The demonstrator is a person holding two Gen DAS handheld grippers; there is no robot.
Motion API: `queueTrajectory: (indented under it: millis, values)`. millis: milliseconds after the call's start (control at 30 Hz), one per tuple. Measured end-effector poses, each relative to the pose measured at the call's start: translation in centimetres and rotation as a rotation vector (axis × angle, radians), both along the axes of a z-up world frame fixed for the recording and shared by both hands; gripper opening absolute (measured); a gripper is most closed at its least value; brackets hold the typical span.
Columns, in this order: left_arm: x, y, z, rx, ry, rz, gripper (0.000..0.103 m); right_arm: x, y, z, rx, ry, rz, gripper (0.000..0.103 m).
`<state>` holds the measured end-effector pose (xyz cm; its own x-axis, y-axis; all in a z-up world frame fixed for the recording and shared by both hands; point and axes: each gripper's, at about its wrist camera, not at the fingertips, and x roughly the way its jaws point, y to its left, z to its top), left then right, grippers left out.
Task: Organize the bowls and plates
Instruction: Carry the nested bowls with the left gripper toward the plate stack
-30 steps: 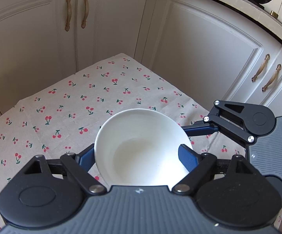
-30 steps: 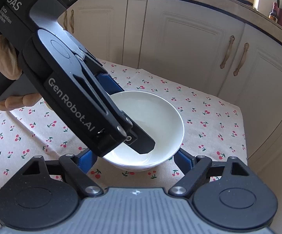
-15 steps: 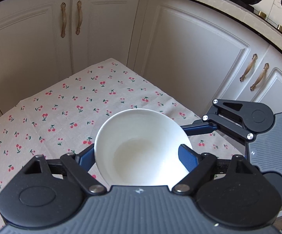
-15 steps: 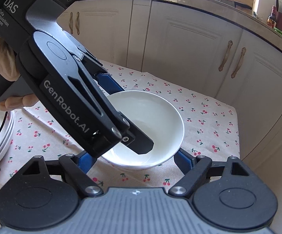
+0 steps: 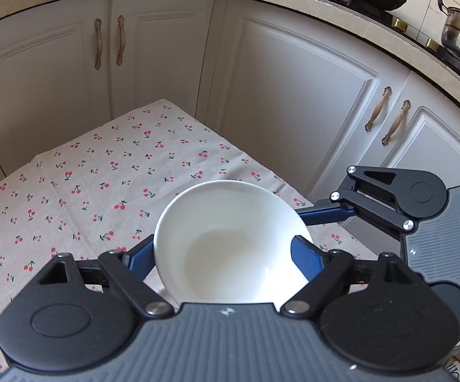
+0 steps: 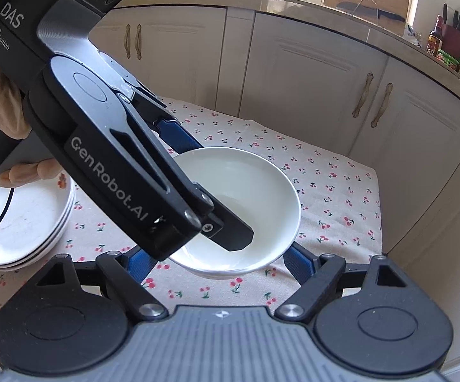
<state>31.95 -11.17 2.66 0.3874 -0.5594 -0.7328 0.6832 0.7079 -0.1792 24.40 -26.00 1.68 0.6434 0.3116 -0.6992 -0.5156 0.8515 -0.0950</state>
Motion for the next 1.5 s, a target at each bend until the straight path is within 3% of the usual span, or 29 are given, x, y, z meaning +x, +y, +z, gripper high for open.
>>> queueTrajectory:
  millis: [700, 1500]
  values:
    - [-9.3, 1.9, 1.5, 0.005, 0.006, 0.022, 0.087, -8.3, 1.6, 1.2, 0.009, 0.026, 0.017, 0.088]
    - [-11.4, 2.5, -1.1, 0.007, 0.056, 0.012, 0.087, -10.5, 2.4, -0.5, -0.007, 0.087, 0.034, 0.088]
